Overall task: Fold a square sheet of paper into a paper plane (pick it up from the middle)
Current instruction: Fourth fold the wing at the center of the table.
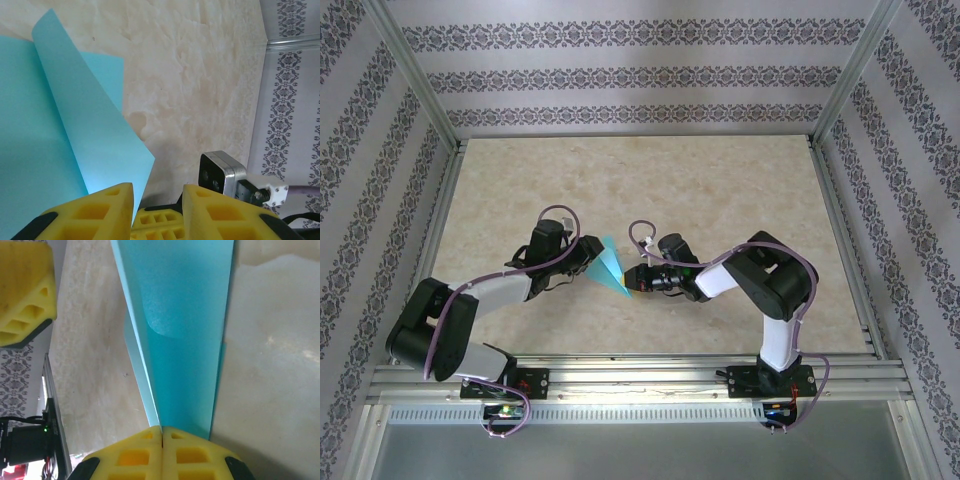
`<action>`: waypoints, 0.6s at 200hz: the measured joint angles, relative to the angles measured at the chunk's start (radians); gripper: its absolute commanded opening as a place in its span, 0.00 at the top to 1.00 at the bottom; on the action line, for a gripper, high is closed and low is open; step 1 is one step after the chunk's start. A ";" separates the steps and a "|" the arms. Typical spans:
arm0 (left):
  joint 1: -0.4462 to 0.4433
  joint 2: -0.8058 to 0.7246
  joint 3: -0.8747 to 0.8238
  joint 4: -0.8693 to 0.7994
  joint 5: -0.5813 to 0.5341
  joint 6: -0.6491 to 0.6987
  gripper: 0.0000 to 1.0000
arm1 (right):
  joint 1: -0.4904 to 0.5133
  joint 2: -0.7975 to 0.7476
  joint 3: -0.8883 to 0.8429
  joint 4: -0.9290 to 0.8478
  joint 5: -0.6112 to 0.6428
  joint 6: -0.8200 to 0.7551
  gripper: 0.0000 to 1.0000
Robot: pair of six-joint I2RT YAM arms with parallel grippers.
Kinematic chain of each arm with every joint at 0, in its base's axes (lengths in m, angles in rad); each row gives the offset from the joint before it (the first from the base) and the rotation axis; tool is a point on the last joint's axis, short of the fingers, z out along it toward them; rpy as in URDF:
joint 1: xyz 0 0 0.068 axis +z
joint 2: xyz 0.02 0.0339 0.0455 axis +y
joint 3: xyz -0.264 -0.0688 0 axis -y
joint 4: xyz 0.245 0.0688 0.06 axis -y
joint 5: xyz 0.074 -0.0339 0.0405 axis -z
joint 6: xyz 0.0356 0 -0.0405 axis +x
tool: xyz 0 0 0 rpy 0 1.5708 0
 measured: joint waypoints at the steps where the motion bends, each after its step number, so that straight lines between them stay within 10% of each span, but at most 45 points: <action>1: 0.000 0.000 0.000 0.000 0.000 0.000 0.70 | 0.000 0.000 0.000 0.000 0.000 0.000 1.00; 120: 0.000 0.117 -0.008 0.088 0.061 0.000 0.83 | -0.033 0.075 0.024 0.091 -0.122 0.147 1.00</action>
